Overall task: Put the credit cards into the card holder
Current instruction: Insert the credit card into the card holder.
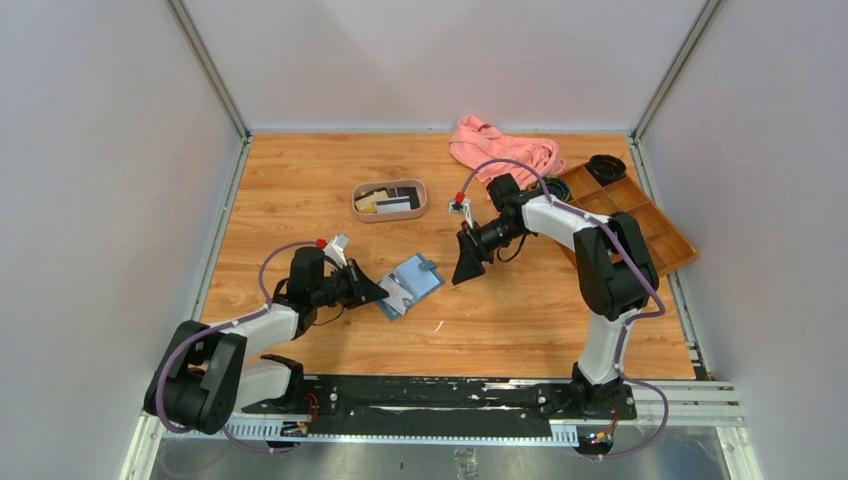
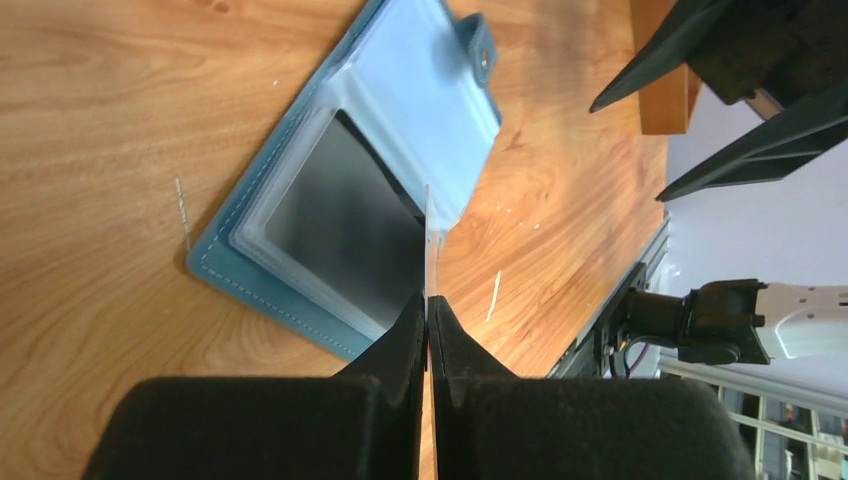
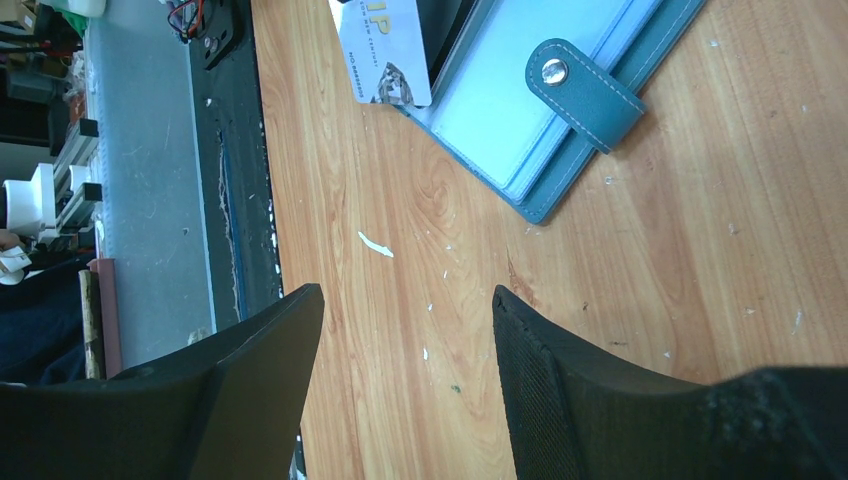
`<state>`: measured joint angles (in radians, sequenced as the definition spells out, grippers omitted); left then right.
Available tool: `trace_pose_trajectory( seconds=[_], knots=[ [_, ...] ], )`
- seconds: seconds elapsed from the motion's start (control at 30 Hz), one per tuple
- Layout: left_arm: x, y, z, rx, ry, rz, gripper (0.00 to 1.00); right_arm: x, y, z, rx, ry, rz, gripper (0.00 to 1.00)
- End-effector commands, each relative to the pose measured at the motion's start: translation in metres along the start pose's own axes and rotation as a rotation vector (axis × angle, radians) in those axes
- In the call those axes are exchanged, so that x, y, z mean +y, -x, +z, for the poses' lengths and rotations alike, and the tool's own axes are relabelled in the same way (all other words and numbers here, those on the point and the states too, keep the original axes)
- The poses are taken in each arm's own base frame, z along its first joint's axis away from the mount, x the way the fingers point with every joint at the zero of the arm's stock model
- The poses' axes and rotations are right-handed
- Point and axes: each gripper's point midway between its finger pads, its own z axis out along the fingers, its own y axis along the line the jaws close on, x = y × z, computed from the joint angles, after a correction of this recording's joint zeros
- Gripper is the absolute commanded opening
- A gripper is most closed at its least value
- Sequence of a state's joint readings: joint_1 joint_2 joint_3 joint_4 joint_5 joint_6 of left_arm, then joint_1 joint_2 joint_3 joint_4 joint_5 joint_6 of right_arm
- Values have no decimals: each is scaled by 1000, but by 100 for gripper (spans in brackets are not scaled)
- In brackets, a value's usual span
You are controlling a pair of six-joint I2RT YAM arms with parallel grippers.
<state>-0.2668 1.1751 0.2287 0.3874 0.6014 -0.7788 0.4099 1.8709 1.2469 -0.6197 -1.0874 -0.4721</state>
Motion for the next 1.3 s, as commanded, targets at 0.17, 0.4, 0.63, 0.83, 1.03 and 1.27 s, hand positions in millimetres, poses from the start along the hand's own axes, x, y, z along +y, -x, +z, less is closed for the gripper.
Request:
trace_pose_trajectory(
  seconds=[0.17, 0.4, 0.63, 0.83, 1.03, 1.27],
  knots=[
    [0, -4, 1, 69, -8, 2, 0, -4, -7, 3, 18, -9, 28, 66],
    [0, 2, 6, 53, -16, -9, 0, -5, -9, 3, 21, -10, 29, 66],
    [-9, 9, 7, 28, -74, -41, 0, -5, -10, 4, 24, -10, 33, 66],
    [-3, 9, 6, 13, -71, -63, 0, -6, -10, 4, 25, -9, 33, 66],
    [5, 8, 11, 17, -58, -84, 0, -6, -10, 4, 25, -10, 32, 66],
    [12, 2, 13, 32, -43, -107, 0, -6, -10, 4, 26, -11, 33, 66]
  ],
)
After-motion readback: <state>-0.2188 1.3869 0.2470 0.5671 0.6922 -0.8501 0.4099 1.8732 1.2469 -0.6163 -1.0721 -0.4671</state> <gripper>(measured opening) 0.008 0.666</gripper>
